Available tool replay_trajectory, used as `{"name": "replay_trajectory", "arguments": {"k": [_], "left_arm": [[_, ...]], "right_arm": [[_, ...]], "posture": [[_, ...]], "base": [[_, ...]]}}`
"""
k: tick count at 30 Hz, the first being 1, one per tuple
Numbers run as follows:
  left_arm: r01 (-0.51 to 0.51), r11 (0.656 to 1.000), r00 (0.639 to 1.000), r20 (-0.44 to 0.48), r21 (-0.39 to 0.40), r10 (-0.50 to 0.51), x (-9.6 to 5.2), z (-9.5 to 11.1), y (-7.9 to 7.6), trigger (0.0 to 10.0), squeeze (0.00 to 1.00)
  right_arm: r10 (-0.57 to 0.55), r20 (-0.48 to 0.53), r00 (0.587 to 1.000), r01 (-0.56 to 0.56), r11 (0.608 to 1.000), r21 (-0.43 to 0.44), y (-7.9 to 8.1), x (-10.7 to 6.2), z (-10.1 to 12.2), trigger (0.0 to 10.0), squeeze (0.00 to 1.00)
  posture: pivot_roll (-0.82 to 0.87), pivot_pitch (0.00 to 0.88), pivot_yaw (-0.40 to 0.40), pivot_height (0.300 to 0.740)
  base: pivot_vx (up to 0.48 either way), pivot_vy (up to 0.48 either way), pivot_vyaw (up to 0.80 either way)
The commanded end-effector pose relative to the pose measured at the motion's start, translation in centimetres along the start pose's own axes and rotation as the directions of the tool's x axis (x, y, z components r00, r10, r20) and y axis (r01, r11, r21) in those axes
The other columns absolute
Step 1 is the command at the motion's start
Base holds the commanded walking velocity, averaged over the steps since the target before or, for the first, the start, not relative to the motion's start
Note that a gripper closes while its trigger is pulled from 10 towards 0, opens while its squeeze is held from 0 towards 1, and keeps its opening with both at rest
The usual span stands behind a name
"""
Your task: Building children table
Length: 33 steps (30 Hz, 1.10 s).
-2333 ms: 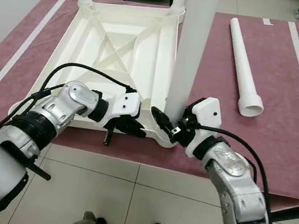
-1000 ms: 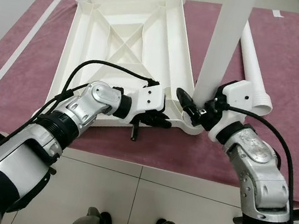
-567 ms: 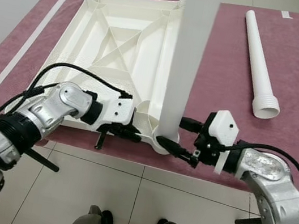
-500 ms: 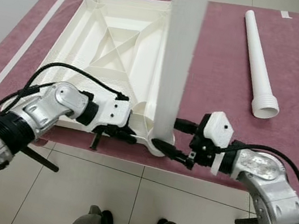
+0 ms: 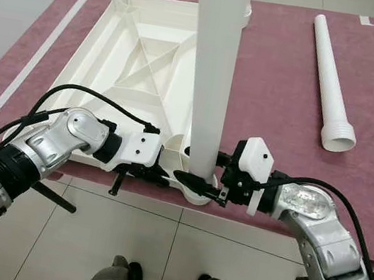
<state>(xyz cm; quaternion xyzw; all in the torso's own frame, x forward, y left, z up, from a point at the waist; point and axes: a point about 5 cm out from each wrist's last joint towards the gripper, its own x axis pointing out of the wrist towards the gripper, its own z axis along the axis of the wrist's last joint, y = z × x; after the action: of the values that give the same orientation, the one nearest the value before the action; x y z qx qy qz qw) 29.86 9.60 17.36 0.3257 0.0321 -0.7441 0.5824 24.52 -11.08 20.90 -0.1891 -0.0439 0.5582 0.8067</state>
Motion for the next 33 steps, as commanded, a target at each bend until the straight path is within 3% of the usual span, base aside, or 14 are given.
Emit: {"name": "replay_trajectory", "arguments": {"k": [1,6,12,15,19,21,22,23,24,26,27,28,30,33], "left_arm": [[0.356,0.932,0.934,0.020,0.072,-0.358,-0.4,1.3,-1.4,0.0,0.00],[0.293,0.954,0.953,0.055,0.064,-0.297,0.2,1.6,-0.2,0.0,0.00],[0.174,0.983,0.978,0.107,0.065,-0.180,1.1,2.7,2.3,0.0,0.00],[0.083,0.995,0.982,0.163,0.062,-0.092,2.2,4.3,4.6,0.0,0.00],[0.068,0.996,0.982,0.173,0.059,-0.078,2.6,4.5,4.9,0.0,0.00],[0.054,0.997,0.980,0.191,0.051,-0.063,3.1,4.9,5.3,0.0,0.00],[0.041,0.998,0.977,0.207,0.043,-0.049,3.7,5.3,5.7,0.0,0.00],[0.041,0.998,0.977,0.207,0.043,-0.049,3.7,5.3,5.7,0.0,0.00],[0.013,1.000,0.972,0.232,0.024,-0.018,4.7,5.9,6.3,0.0,0.00],[0.013,1.000,0.972,0.232,0.024,-0.018,4.7,5.9,6.3,0.0,0.00],[-0.013,1.000,0.967,0.256,0.003,0.012,5.7,6.6,6.9,0.0,0.00],[-0.013,1.000,0.967,0.256,0.003,0.012,5.7,6.6,6.9,0.0,0.00],[-0.037,0.999,0.961,0.274,-0.031,0.044,7.1,7.1,7.5,0.0,0.00],[-0.033,0.999,0.960,0.277,-0.040,0.043,7.5,7.0,7.5,0.0,0.00]], "right_arm": [[0.065,0.018,0.998,-0.066,0.998,0.024,1.2,0.5,-0.2,0.0,0.00],[-0.091,-0.057,0.994,0.095,0.994,0.062,0.2,0.1,-1.9,0.0,0.00],[-0.397,-0.189,0.898,0.411,0.911,0.043,-2.4,-0.1,-4.1,0.0,0.00],[-0.667,-0.313,0.676,0.705,0.709,0.012,-4.3,-0.7,-5.4,0.0,0.00],[-0.708,-0.337,0.620,0.752,0.659,-0.002,-4.6,-0.9,-5.7,0.0,0.00],[-0.751,-0.357,0.555,0.804,0.595,-0.001,-4.9,-1.0,-5.9,0.0,0.00],[-0.791,-0.375,0.484,0.853,0.521,0.004,-5.0,-1.1,-6.2,0.0,0.00],[-0.791,-0.375,0.484,0.853,0.521,0.004,-5.0,-1.1,-6.2,0.0,0.00],[-0.839,-0.404,0.365,0.920,0.391,0.022,-5.1,-1.2,-6.6,0.0,0.00],[-0.839,-0.404,0.365,0.920,0.391,0.022,-5.1,-1.2,-6.6,0.0,0.00],[-0.864,-0.438,0.249,0.966,0.256,0.045,-5.1,-1.1,-6.9,0.0,0.00],[-0.864,-0.438,0.249,0.966,0.256,0.045,-5.1,-1.1,-6.9,0.0,0.00],[-0.869,-0.482,0.109,0.994,0.090,0.063,-4.5,-0.2,-7.0,0.0,0.00],[-0.873,-0.478,0.093,0.996,0.075,0.057,-4.3,0.3,-6.9,0.0,0.00]], "posture": [[-0.10,0.168,0.156,0.740],[-0.10,0.169,0.155,0.740],[-0.10,0.170,0.157,0.740],[-0.11,0.172,0.161,0.740],[-0.11,0.172,0.161,0.740],[-0.11,0.176,0.163,0.740],[-0.11,0.177,0.165,0.740],[-0.11,0.177,0.165,0.740],[-0.11,0.179,0.166,0.740],[-0.11,0.179,0.166,0.740],[-0.12,0.178,0.167,0.740],[-0.12,0.178,0.167,0.740],[-0.12,0.178,0.170,0.740],[-0.12,0.179,0.173,0.740]], "base": [[0.000,0.000,0.00],[0.000,0.000,0.00],[0.000,0.000,0.00],[0.000,0.000,0.00],[0.000,0.000,0.00],[0.000,0.000,0.00],[0.000,0.000,0.00],[0.000,0.000,0.00],[0.000,0.000,0.00],[0.000,0.000,0.00],[0.000,0.000,0.00],[0.000,0.000,0.00],[0.000,0.000,0.00],[0.000,0.000,0.00]]}}
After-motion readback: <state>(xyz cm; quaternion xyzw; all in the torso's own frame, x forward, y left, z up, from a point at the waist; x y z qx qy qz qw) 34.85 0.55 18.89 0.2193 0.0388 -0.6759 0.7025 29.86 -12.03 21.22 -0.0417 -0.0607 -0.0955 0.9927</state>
